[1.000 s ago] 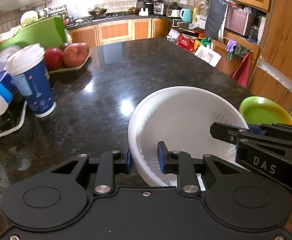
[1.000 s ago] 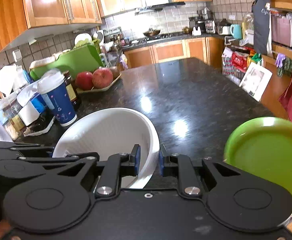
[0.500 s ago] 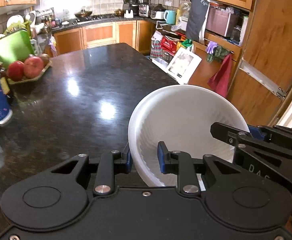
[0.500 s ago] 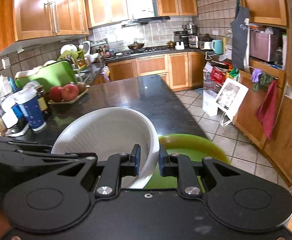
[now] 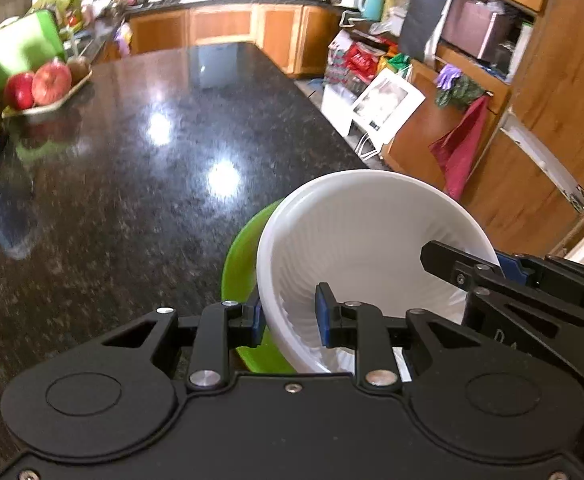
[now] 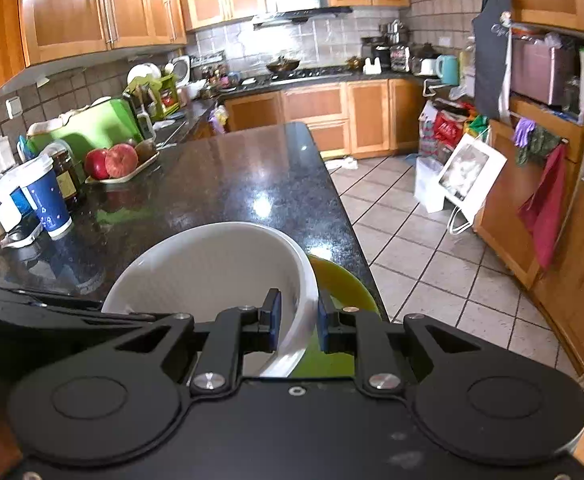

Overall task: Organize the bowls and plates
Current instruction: 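Lower the white bowl onto the green plate with the left gripper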

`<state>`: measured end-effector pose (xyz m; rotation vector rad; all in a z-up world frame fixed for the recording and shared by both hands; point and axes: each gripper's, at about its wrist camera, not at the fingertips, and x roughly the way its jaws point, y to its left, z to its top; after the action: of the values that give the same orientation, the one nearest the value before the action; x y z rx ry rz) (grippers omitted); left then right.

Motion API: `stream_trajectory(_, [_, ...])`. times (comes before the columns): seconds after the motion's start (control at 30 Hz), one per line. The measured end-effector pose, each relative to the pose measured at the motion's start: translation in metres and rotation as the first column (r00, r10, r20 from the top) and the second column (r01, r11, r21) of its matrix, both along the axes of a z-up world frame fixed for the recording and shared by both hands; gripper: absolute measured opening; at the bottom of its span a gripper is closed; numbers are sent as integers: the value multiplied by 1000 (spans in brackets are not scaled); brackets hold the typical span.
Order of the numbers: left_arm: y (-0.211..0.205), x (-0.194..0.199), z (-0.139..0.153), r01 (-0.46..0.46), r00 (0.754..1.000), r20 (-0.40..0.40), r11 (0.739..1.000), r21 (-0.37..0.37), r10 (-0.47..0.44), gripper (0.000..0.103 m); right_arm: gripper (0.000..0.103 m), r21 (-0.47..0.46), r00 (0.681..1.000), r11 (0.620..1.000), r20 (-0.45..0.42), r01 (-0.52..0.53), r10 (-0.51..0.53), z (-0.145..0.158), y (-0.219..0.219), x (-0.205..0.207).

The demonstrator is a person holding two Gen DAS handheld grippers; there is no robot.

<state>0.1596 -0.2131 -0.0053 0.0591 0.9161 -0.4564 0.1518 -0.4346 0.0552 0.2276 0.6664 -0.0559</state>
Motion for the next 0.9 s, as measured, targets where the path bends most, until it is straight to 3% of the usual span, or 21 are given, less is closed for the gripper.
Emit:
stream_trajectory(0.6, [-25,-1,-3,-108,994,-1,994,13,108,32,20,44,995,994,-9,-99,99,-11,-10,13])
stream_trajectory(0.8, [-23,2,-4,-120,993,-4,993,-4,120,39,22,44,994,993,-3,-109,109,-11,-9,14])
stream_trajectory(0.9, [-23,3,-4,-120,993,10,993,-3,120,40,30,40,995,994,3,-103,103,-11,-9,15])
